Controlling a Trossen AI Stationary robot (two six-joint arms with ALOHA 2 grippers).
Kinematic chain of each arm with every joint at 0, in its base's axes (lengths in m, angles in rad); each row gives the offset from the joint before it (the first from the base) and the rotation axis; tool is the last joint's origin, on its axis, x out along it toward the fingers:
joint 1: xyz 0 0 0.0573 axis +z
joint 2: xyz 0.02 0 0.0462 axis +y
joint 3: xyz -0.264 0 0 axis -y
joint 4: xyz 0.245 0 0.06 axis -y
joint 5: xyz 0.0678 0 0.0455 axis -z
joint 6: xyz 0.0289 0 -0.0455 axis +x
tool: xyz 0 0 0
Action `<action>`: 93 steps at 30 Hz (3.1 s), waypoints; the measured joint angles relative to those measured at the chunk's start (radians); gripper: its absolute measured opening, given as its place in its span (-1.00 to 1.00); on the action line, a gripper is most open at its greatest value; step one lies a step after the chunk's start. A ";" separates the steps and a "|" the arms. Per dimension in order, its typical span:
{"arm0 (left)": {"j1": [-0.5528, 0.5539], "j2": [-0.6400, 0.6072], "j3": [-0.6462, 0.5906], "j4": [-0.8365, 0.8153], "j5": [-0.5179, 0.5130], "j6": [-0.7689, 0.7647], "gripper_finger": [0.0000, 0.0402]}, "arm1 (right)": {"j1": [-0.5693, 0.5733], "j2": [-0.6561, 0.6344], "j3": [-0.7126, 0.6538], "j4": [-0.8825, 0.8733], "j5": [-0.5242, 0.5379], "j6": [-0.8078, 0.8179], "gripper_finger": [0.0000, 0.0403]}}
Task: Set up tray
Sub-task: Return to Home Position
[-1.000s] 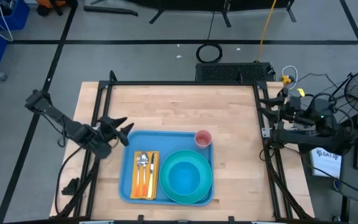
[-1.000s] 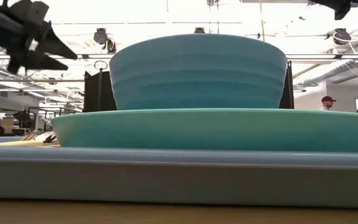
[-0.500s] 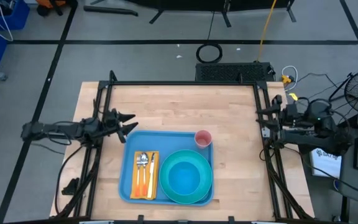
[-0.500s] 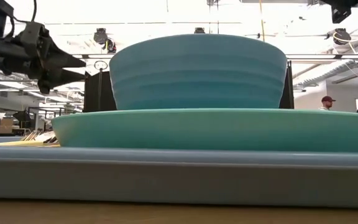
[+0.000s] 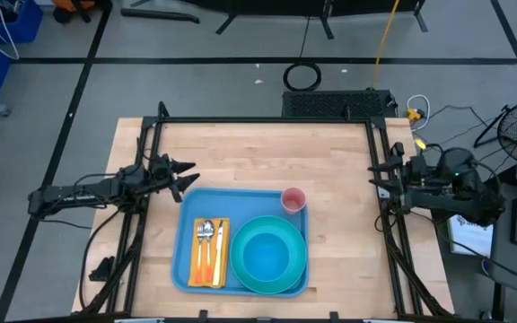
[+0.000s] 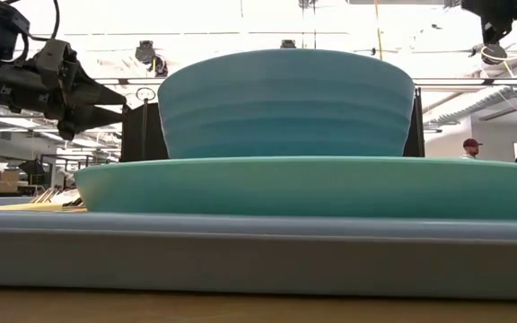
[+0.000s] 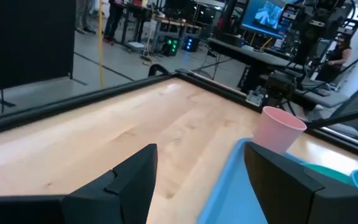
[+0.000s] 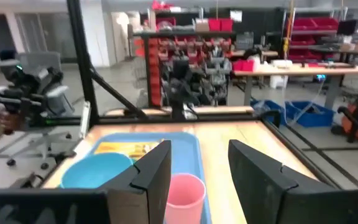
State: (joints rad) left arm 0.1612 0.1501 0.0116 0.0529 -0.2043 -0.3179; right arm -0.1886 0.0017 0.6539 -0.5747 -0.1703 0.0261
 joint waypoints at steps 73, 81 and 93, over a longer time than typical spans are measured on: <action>0.000 0.007 -0.002 0.014 0.096 0.125 0.21 | 0.040 0.155 -0.639 0.689 -0.096 0.302 -0.24; 0.000 0.007 -0.002 0.019 0.096 0.125 0.21 | 0.040 0.155 -0.639 0.689 -0.096 0.303 -0.24; 0.000 0.007 -0.002 0.022 0.097 0.124 0.21 | 0.040 0.155 -0.639 0.689 -0.095 0.303 -0.24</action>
State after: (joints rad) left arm 0.1610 0.1570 0.0093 0.0746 -0.1075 -0.1938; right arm -0.1486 0.1566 0.0147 0.1143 -0.2649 0.3286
